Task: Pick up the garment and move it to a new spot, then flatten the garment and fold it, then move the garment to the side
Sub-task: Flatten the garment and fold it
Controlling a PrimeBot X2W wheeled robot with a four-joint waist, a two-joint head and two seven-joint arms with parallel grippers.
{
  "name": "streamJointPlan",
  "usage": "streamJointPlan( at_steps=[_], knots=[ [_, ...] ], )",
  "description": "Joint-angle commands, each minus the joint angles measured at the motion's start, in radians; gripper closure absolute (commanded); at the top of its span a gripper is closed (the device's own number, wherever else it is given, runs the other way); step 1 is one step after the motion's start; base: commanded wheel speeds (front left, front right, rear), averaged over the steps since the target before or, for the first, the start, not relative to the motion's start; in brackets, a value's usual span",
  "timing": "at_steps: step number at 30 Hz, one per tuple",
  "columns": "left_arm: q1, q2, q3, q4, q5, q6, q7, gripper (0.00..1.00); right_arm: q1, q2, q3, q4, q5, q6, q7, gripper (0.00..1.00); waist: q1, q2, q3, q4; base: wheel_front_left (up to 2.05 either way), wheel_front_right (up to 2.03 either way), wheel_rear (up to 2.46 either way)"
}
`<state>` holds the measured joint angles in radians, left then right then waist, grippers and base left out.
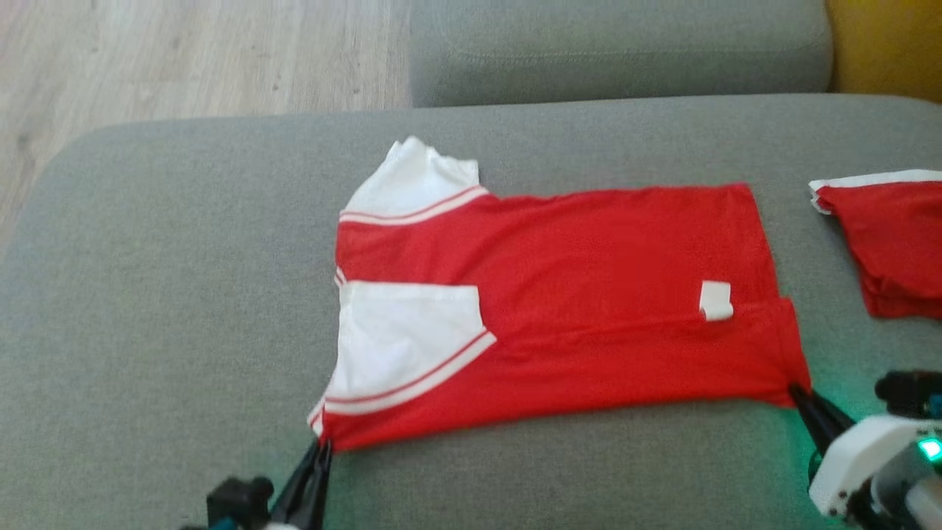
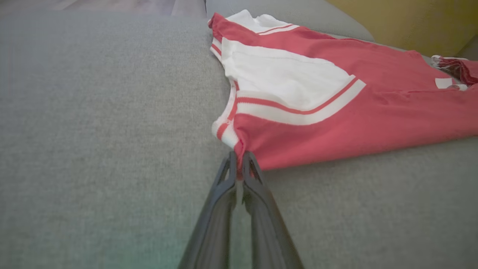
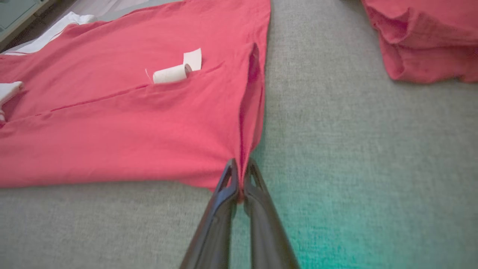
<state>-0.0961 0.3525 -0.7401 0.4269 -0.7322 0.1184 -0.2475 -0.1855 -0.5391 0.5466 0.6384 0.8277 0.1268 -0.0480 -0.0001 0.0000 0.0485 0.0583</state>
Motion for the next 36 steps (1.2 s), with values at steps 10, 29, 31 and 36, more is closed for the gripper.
streamJointPlan(
  at_steps=[10,29,31,36],
  knots=[
    [0.091,0.074,0.025,-0.142,-0.02,0.061,0.022,1.0,0.132,-0.056,-0.082,-0.089,-0.021,0.004,-0.013,1.0,0.0001,0.0,-0.04,0.001,0.0,0.0,0.0],
    [0.09,0.079,0.021,-0.175,-0.041,0.073,0.054,0.53,0.266,-0.023,-0.27,-0.229,-0.1,0.004,0.056,0.0,0.0001,0.0,-0.007,-0.004,0.0,0.0,0.0],
    [0.084,0.078,0.018,-0.171,-0.044,0.07,0.064,0.0,0.266,-0.015,-0.299,-0.247,-0.133,0.004,0.028,0.0,0.0001,0.0,-0.004,-0.005,0.0,0.0,0.0],
    [0.017,0.102,-0.011,-0.183,0.004,0.079,0.123,0.0,0.272,0.009,-0.363,-0.276,-0.192,0.004,-0.015,0.0,0.0001,0.0,0.013,-0.001,0.0,0.0,0.0]
  ],
)
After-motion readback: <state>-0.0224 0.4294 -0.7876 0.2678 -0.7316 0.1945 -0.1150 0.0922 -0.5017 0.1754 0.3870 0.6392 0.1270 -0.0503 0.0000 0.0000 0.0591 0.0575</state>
